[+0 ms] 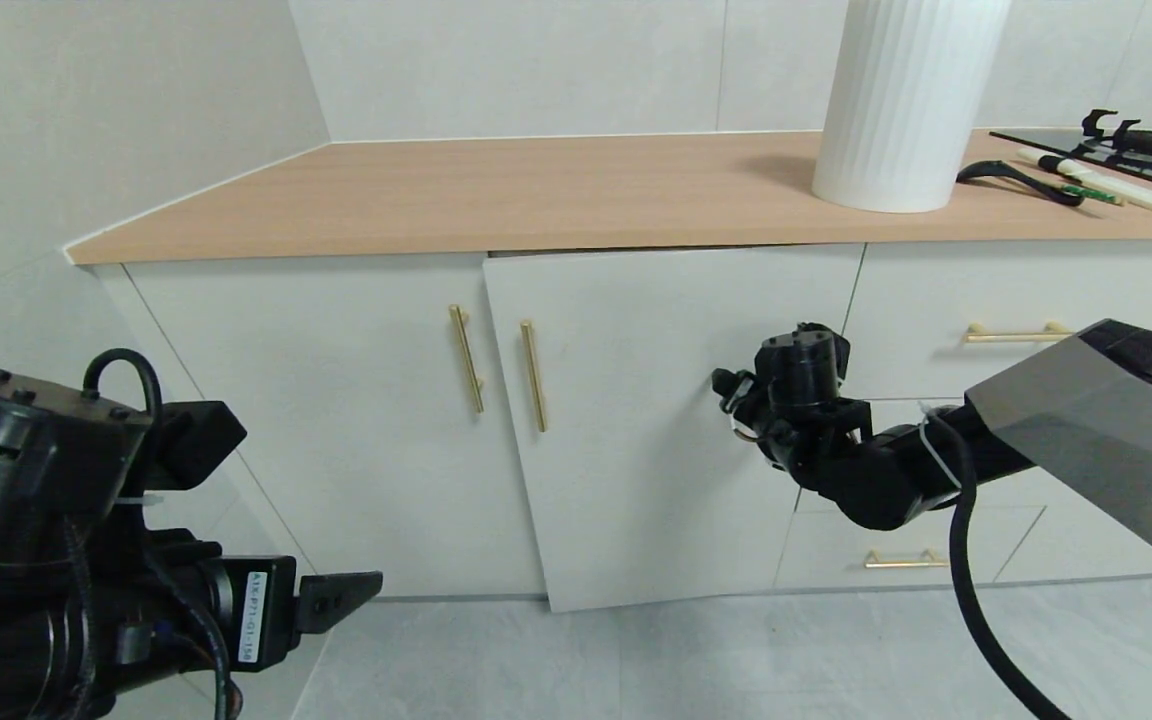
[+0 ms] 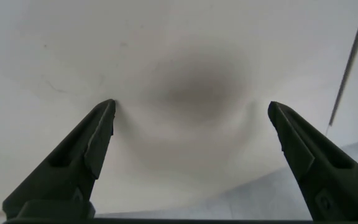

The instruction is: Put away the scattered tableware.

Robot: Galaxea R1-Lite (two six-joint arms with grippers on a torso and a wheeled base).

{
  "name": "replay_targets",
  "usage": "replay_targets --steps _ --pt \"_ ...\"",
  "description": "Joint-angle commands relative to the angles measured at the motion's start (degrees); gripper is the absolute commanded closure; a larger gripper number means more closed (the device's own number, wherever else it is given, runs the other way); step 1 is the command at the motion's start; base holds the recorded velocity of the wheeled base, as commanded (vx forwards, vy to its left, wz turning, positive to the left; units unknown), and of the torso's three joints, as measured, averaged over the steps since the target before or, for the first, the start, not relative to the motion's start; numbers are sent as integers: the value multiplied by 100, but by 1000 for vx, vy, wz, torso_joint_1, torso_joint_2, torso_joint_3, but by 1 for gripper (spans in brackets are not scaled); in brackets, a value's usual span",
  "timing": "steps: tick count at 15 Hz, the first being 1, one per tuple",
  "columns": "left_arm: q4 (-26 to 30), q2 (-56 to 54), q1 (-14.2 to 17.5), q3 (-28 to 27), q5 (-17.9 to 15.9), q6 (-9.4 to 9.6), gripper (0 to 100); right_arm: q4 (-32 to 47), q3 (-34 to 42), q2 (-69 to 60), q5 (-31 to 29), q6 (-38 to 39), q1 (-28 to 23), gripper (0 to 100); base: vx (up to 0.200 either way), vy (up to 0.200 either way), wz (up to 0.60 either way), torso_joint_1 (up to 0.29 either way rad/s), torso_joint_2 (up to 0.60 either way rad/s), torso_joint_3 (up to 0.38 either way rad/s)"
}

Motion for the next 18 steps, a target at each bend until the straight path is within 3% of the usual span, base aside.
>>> replay_targets --steps 1,9,11,13,14,16,18 --pt "0 1 -1 -1 2 -4 0 -3 -100 130 -69 -6 -28 0 0 0 0 0 0 0" --pt "0 1 -1 -1 2 -12 0 6 -250 244 -244 -15 -107 0 0 0 0 0 0 0" --pt "0 -7 8 -1 2 -4 0 41 190 -117 -7 -6 -72 0 0 0 0 0 0 0" --pt "-9 -7 -1 -1 2 -12 0 14 1104 -828 1039 -6 95 0 0 0 0 0 0 0" --pt "-9 -16 -1 -10 2 -4 0 14 1939 -1532 2006 -50 157 0 0 0 0 0 0 0" --pt "-9 -25 -1 -10 2 -4 0 23 2809 -2428 3421 -525 104 0 0 0 0 0 0 0" --pt "-9 -34 -1 -10 2 -4 0 32 3002 -2674 3702 -736 60 0 0 0 0 0 0 0"
